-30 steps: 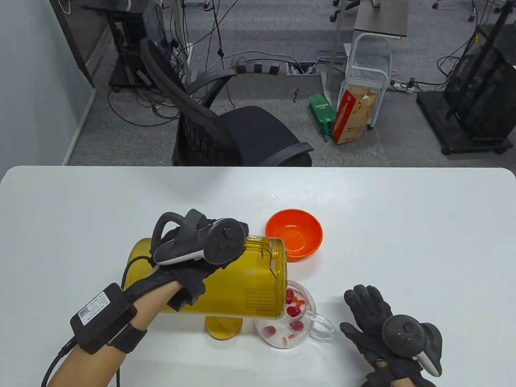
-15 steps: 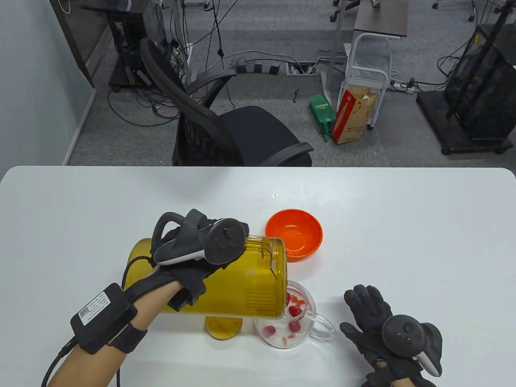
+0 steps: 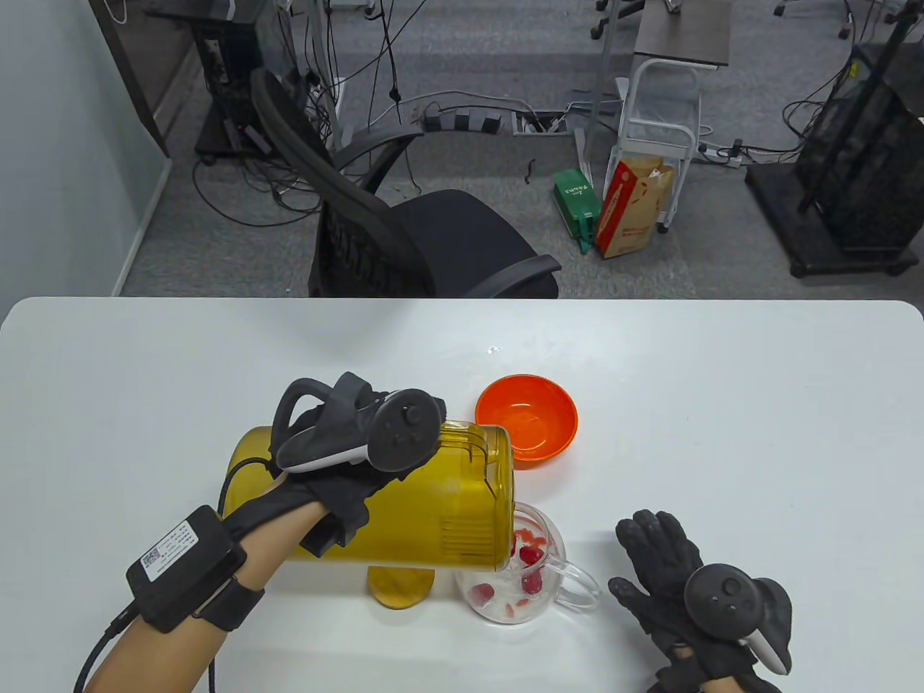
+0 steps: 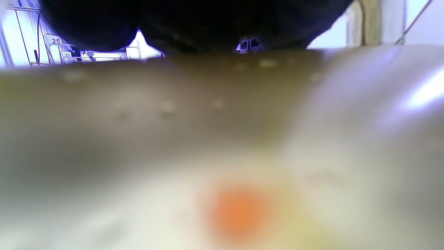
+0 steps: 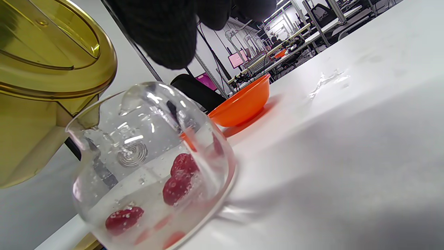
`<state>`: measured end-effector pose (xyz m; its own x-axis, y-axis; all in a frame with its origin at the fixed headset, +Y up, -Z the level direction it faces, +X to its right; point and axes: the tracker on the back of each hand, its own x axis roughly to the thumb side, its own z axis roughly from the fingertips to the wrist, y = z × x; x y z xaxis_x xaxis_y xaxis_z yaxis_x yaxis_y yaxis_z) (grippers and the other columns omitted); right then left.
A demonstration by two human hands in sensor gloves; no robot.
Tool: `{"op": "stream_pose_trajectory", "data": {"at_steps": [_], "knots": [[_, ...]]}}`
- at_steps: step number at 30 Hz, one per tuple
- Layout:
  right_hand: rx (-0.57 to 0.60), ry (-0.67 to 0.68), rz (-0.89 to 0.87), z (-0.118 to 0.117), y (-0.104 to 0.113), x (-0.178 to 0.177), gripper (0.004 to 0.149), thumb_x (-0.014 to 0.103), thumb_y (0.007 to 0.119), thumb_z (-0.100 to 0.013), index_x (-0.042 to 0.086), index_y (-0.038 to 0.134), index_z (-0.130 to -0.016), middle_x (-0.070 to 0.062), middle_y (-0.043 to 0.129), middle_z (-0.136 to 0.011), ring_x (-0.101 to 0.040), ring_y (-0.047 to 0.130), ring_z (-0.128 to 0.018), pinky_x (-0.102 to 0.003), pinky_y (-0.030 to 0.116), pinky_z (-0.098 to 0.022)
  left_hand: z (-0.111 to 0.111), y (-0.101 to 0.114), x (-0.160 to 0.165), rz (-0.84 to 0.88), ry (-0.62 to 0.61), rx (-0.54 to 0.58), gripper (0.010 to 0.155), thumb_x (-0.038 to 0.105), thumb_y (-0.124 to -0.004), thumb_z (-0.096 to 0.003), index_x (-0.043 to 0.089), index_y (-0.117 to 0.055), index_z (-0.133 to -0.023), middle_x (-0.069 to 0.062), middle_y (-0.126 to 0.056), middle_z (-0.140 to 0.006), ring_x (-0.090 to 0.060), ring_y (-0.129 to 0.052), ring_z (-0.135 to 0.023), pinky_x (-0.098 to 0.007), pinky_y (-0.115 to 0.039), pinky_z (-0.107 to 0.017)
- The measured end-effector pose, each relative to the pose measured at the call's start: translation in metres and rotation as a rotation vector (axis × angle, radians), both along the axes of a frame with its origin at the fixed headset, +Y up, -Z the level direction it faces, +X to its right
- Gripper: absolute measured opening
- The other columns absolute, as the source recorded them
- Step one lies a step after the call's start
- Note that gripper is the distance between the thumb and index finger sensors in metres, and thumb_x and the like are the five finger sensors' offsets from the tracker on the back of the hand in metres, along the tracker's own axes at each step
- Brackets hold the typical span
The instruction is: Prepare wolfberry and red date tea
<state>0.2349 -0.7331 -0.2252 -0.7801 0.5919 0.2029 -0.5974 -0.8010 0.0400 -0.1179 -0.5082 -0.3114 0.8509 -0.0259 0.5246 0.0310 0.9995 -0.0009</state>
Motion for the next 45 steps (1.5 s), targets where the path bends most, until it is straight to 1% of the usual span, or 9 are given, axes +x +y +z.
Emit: {"op": "stream_pose_trajectory", "data": {"at_steps": [45], "knots": [[0.004, 0.007, -0.007, 0.0008, 0.0012, 0.0003, 0.072, 0.036, 0.083, -0.055, 0.014, 0.047, -0.114, -0.017, 0.041, -0.120, -0.041, 0.029, -0.107, -0.061, 0.033, -0.075, 0.0031, 0.0030, 0.0092, -0.031, 0.014, 0.009, 0.034, 0.043, -0.077, -0.0564, 0.018, -0.072, -0.079, -0.004, -0.092, -0.052, -0.016, -0.096, -0.029, -0.044, -0.085, -0.035]]}}
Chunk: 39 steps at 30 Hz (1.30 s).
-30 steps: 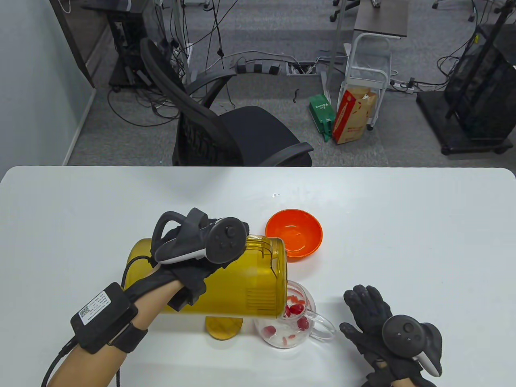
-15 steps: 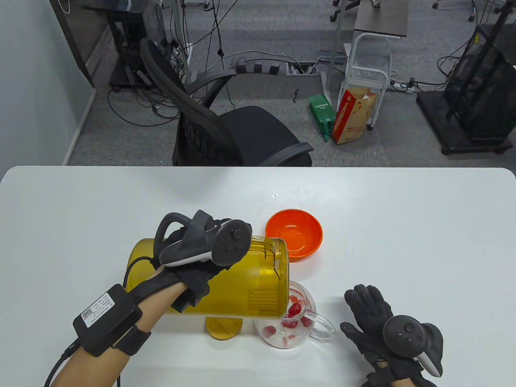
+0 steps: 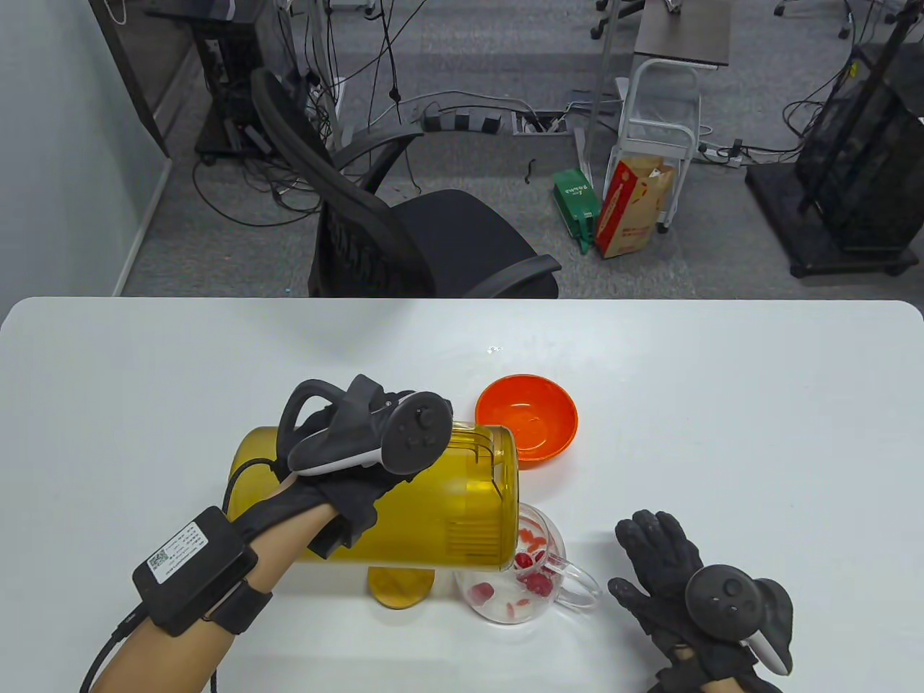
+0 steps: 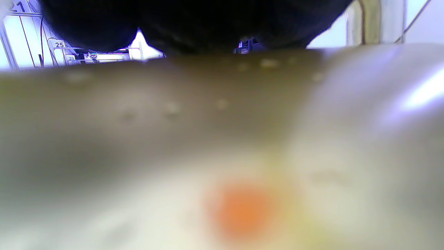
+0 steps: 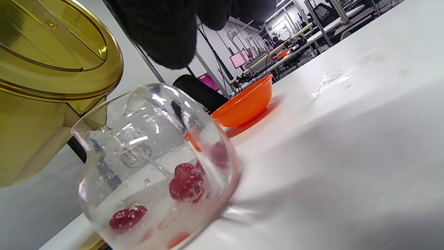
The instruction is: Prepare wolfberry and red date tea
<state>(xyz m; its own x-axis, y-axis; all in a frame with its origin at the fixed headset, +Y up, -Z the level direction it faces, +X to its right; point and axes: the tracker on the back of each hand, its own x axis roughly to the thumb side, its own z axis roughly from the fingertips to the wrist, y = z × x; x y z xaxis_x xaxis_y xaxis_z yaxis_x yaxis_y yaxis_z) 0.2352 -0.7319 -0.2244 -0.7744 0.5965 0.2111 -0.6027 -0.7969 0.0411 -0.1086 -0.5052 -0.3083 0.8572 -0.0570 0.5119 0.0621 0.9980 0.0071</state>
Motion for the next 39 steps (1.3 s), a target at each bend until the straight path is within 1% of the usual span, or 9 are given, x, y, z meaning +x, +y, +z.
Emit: {"op": "stream_pose_trajectory", "data": {"at_steps": [39], "knots": [[0.008, -0.002, -0.003, 0.0013, 0.0015, 0.0006, 0.072, 0.036, 0.083, -0.055, 0.014, 0.047, -0.114, -0.017, 0.041, -0.120, -0.040, 0.029, -0.107, -0.061, 0.033, -0.075, -0.0005, 0.0014, 0.0061, -0.023, 0.005, -0.004, 0.034, 0.043, -0.077, -0.0564, 0.018, -0.072, -0.079, -0.004, -0.092, -0.052, -0.016, -0.096, -0.029, -0.043, -0.085, -0.035]]}}
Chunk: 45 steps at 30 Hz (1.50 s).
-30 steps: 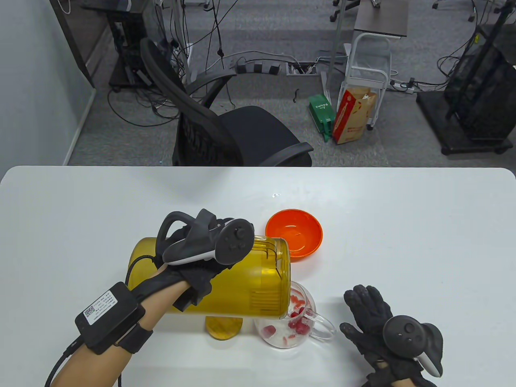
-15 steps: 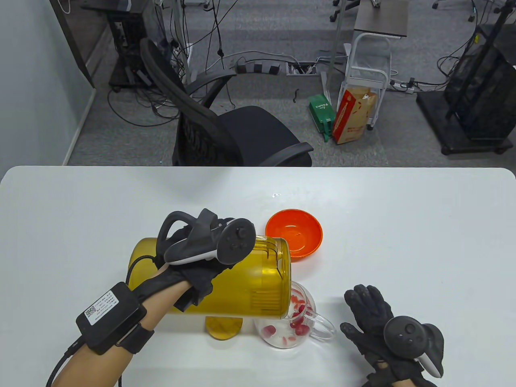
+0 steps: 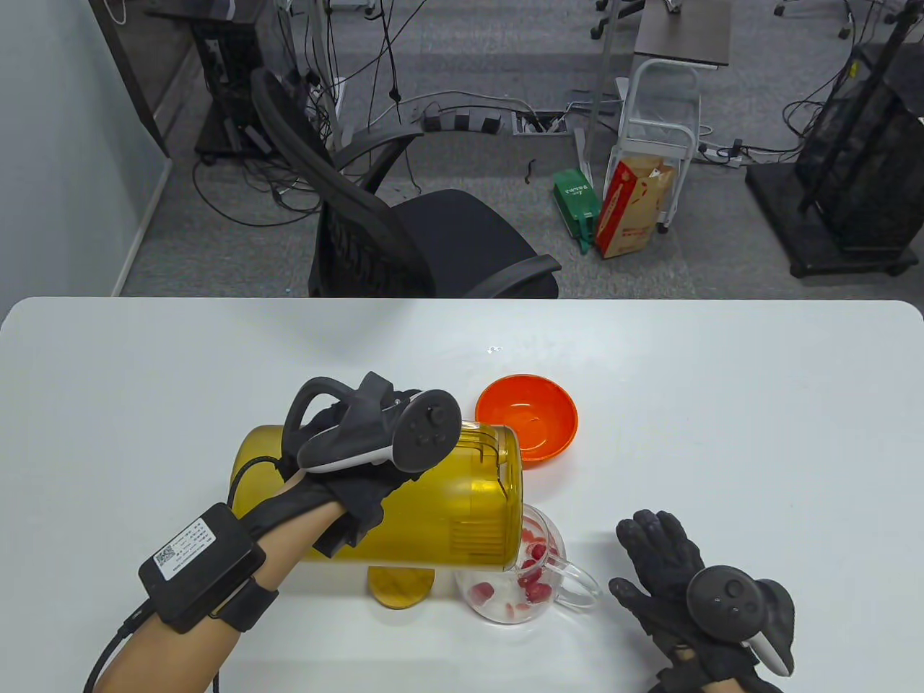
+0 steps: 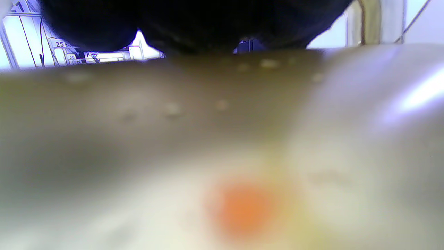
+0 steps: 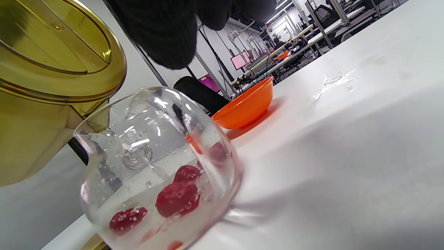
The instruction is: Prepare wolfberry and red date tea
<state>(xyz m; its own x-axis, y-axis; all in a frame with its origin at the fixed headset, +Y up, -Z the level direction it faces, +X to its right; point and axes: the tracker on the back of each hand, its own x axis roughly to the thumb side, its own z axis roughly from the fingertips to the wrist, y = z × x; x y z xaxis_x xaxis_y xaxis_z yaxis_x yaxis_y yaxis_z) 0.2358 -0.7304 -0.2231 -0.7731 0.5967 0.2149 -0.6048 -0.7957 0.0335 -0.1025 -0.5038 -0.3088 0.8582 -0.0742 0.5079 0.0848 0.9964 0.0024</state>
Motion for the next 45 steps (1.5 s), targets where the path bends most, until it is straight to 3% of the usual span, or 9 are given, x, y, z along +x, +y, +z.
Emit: {"op": "stream_pose_trajectory", "data": {"at_steps": [31, 45], "knots": [[-0.001, 0.004, 0.004, 0.000, 0.000, -0.001, 0.072, 0.036, 0.083, -0.055, 0.014, 0.047, -0.114, -0.017, 0.041, -0.120, -0.041, 0.029, -0.107, -0.061, 0.033, -0.075, 0.001, -0.001, -0.003, 0.005, 0.002, 0.006, 0.034, 0.043, -0.077, -0.0562, 0.018, -0.072, -0.079, -0.004, -0.093, -0.052, -0.016, -0.096, -0.029, -0.043, -0.085, -0.035], [-0.011, -0.019, -0.029, -0.001, 0.001, 0.004, 0.072, 0.036, 0.082, -0.055, 0.014, 0.048, -0.114, -0.016, 0.041, -0.120, -0.040, 0.029, -0.107, -0.061, 0.033, -0.075, 0.002, -0.022, -0.028, 0.142, -0.001, 0.020, 0.034, 0.043, -0.077, -0.0560, 0.018, -0.072, -0.079, -0.003, -0.093, -0.052, -0.015, -0.096, -0.029, -0.043, -0.086, -0.035]]}}
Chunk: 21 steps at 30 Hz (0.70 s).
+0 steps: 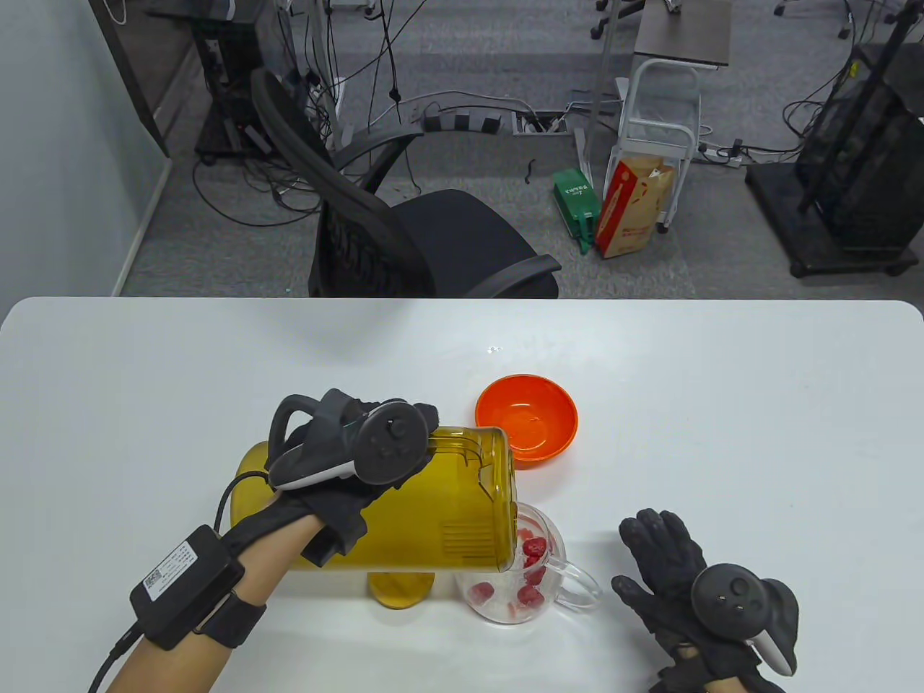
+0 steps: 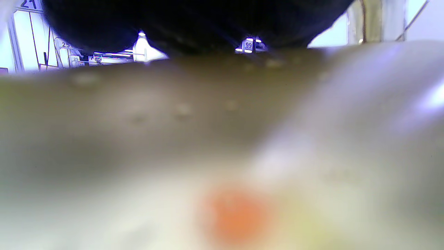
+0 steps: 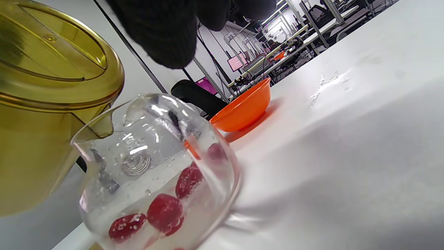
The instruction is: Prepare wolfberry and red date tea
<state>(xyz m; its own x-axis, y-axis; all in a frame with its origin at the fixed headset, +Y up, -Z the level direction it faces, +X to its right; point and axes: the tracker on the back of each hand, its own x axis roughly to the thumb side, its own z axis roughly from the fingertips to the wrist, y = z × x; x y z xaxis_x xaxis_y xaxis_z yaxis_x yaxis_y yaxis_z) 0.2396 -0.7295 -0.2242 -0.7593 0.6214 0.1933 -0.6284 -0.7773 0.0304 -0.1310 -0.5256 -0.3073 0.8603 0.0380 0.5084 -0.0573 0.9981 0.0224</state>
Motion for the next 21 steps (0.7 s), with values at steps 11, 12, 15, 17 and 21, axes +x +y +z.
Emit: {"op": "stream_pose_trajectory", "data": {"at_steps": [11, 12, 15, 17, 21], "knots": [[0.010, -0.001, -0.012, 0.000, 0.001, 0.001, 0.072, 0.036, 0.082, -0.055, 0.014, 0.047, -0.113, -0.016, 0.041, -0.120, -0.040, 0.029, -0.107, -0.060, 0.033, -0.075, -0.004, -0.024, -0.053, 0.314, 0.054, 0.059, 0.034, 0.044, -0.077, -0.0552, 0.019, -0.072, -0.078, -0.002, -0.092, -0.053, -0.015, -0.096, -0.029, -0.042, -0.086, -0.035], [0.008, -0.002, -0.015, 0.000, 0.001, 0.001, 0.072, 0.036, 0.082, -0.055, 0.014, 0.047, -0.113, -0.017, 0.041, -0.120, -0.040, 0.029, -0.108, -0.060, 0.033, -0.075, -0.005, -0.026, -0.062, 0.363, 0.070, 0.050, 0.034, 0.044, -0.077, -0.0552, 0.019, -0.072, -0.078, -0.002, -0.092, -0.053, -0.015, -0.095, -0.029, -0.042, -0.086, -0.036], [0.000, 0.000, -0.018, 0.000, 0.000, 0.001, 0.072, 0.036, 0.082, -0.055, 0.014, 0.048, -0.113, -0.016, 0.041, -0.120, -0.040, 0.029, -0.107, -0.060, 0.033, -0.075, -0.009, -0.031, -0.088, 0.514, 0.119, 0.034, 0.034, 0.044, -0.077, -0.0554, 0.020, -0.072, -0.078, -0.002, -0.092, -0.053, -0.015, -0.095, -0.030, -0.042, -0.086, -0.036], [-0.003, 0.003, -0.019, 0.000, 0.000, 0.001, 0.072, 0.036, 0.082, -0.055, 0.014, 0.047, -0.113, -0.016, 0.041, -0.120, -0.040, 0.029, -0.107, -0.060, 0.033, -0.075, -0.012, -0.034, -0.108, 0.613, 0.164, 0.035, 0.034, 0.044, -0.078, -0.0551, 0.020, -0.073, -0.078, -0.003, -0.092, -0.054, -0.016, -0.095, -0.031, -0.042, -0.086, -0.037], [-0.011, 0.006, -0.022, 0.000, -0.001, 0.000, 0.072, 0.036, 0.082, -0.055, 0.014, 0.047, -0.113, -0.016, 0.041, -0.120, -0.040, 0.029, -0.107, -0.060, 0.033, -0.075, -0.018, -0.040, -0.140, 0.739, 0.253, 0.064, 0.034, 0.044, -0.078, -0.0547, 0.021, -0.073, -0.078, -0.003, -0.092, -0.055, -0.016, -0.095, -0.032, -0.042, -0.086, -0.038]]}}
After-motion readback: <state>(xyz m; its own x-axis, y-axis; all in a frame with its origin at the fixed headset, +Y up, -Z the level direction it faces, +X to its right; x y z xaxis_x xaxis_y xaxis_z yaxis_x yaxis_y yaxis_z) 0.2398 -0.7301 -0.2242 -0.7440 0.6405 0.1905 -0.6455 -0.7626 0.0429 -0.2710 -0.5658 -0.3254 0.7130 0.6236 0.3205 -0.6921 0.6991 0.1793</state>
